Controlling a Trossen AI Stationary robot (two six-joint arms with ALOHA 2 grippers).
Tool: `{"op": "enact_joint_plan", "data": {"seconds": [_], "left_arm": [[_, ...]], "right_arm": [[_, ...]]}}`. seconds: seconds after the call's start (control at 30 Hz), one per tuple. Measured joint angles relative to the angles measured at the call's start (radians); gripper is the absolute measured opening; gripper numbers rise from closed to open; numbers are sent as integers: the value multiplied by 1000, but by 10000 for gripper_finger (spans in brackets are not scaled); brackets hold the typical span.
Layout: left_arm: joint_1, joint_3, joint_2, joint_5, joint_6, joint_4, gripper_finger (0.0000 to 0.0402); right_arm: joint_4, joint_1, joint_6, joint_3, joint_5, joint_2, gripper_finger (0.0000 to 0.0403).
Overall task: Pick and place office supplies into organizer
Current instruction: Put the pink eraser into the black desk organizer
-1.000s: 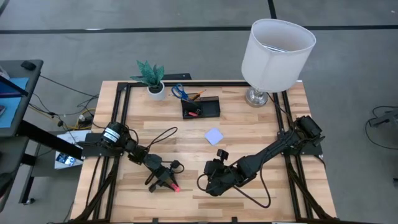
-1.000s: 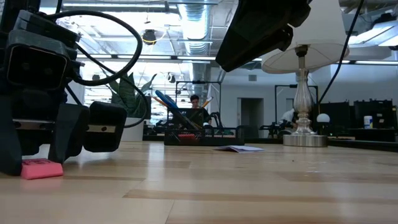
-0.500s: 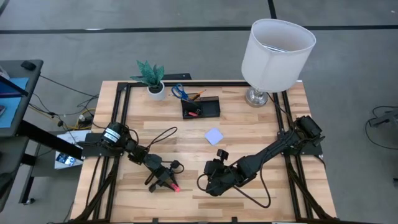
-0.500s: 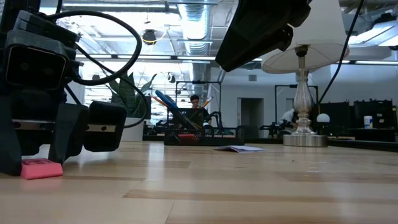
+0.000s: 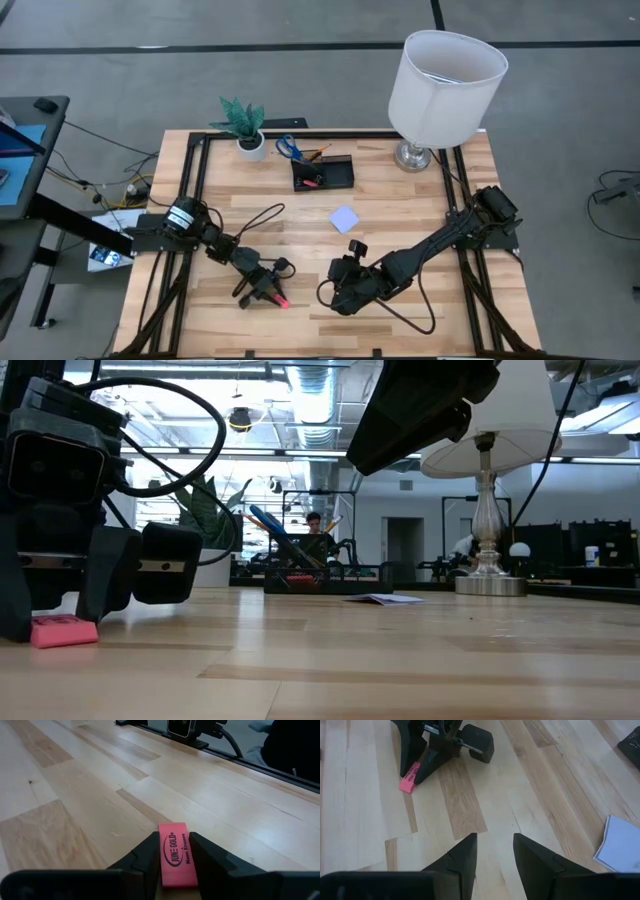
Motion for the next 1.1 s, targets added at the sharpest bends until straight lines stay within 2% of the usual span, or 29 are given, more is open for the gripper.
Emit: {"op": "enact_joint_plan", "data": {"seconds": [0.33,0.63,0.87,1.1], "left_arm": [[3,-2,0,-9,-5,43,95],[56,-2,-15,-16,7,66,95],[132,-28,-118,-81,35,39,95],[252,-53,-289,-183,92,-139,96]], "right_arm": [[0,0,0,0,0,0,123],[0,0,-1,0,0,0,123],[0,0,-8,0,0,0,123],[-4,-1,-11,0,0,0,123]]}}
